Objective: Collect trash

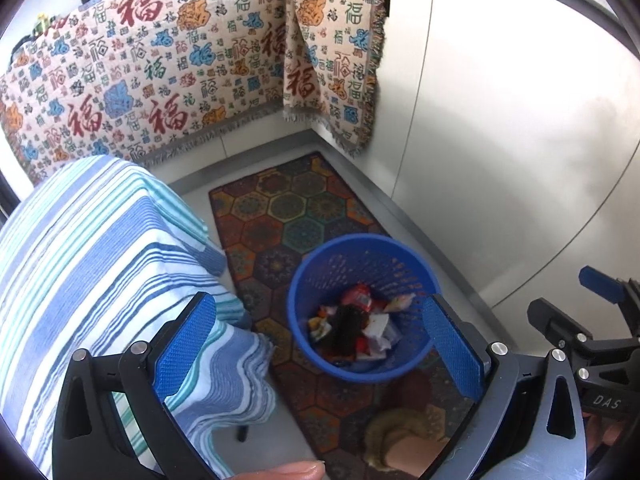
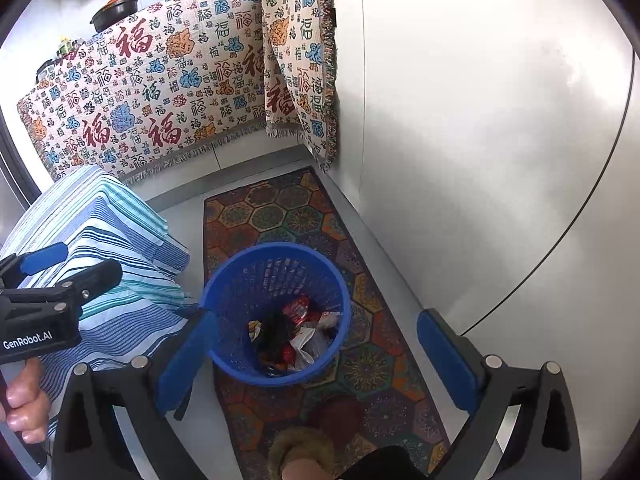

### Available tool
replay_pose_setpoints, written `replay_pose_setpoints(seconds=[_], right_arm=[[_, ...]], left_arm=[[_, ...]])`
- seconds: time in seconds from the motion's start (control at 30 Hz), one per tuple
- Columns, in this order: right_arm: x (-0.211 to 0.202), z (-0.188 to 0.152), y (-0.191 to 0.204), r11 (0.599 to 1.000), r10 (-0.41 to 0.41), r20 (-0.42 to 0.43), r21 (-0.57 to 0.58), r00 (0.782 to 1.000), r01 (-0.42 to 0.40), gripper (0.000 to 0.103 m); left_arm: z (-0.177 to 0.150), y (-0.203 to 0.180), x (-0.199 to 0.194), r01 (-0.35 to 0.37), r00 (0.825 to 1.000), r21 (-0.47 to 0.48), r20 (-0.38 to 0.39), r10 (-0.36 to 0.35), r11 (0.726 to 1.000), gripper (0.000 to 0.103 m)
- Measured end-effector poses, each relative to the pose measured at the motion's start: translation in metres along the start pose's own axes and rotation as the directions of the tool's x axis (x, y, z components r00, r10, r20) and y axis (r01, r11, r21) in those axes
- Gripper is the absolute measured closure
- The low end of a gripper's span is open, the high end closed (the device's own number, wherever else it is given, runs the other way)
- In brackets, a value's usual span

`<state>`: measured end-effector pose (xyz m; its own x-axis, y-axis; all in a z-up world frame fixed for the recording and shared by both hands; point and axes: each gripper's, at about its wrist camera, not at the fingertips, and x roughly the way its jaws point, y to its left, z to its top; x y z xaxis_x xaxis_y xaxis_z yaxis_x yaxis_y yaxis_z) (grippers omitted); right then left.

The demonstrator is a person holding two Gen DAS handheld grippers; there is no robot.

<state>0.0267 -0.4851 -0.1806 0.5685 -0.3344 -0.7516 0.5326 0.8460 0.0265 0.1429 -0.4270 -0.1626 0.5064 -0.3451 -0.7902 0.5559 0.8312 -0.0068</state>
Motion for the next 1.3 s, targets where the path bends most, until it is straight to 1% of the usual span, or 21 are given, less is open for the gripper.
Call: replay_pose_setpoints(seconds=[0.07,0.3,1.3], right_arm=[[-0.0008,0.0005,0.0005,1.000,0.002,0.004,-0.006,1.000,-0.002,0.001],[-0.0015,0.0008,0.0012,1.000,0.010,0.007,-0.013,1.000,-0.010,0.001],[-0.0007,0.0020,0.0051,0.999,0.010,0.006,-0.035,1.000,-0.010,0.001]], left_arm=[[0.0003,-0.0001,0.0012,0.005,1.000,-0.003,-0.008,-0.005,1.000,0.000],[-0.0004,-0.0026,0.0046,-0.017,1.000,0.005,-0.023,0.017,1.000,0.000],[-0.0013,-0.0046,0.0068,0.004,1.000,0.015,-0.029,-0.004,1.000,0.001]])
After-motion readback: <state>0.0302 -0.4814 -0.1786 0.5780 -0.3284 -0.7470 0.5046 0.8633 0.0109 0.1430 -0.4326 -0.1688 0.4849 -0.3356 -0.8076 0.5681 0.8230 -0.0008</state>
